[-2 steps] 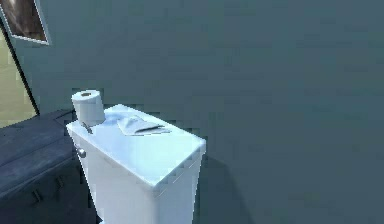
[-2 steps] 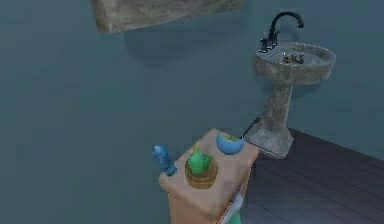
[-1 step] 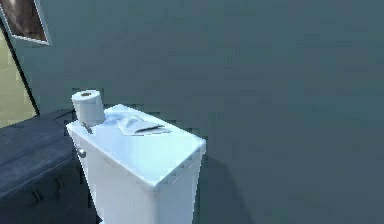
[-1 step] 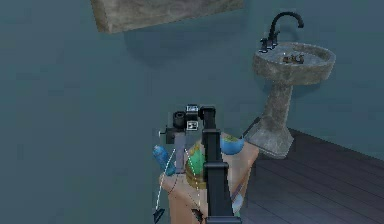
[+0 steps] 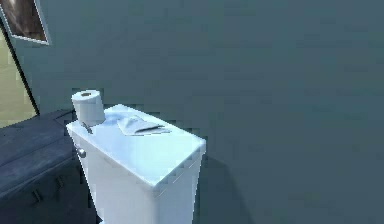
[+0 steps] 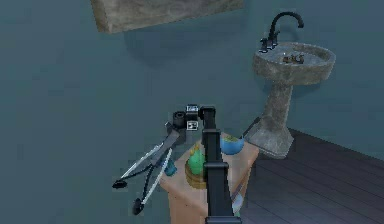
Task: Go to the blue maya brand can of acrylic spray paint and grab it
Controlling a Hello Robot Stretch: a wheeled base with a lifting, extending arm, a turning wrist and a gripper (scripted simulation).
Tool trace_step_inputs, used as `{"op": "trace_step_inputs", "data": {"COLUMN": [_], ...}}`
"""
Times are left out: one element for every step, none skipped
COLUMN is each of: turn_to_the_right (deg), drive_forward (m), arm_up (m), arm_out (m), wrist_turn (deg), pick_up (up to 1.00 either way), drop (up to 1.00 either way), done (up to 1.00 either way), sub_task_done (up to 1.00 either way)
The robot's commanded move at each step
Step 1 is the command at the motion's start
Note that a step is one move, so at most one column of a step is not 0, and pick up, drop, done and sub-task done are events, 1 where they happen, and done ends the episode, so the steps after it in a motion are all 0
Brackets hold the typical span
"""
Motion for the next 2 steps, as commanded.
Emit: {"op": "trace_step_inputs", "data": {"turn_to_the_right": [0.0, 0.0], "drive_forward": [0.00, 0.00], "arm_up": [0.00, 0.00], "arm_out": [0.00, 0.00], "wrist_turn": [45.0, 45.0], "pick_up": [0.00, 0.00], "drop": [0.00, 0.00], "done": [0.00, 0.00], "sub_task_done": [0.00, 0.00]}}
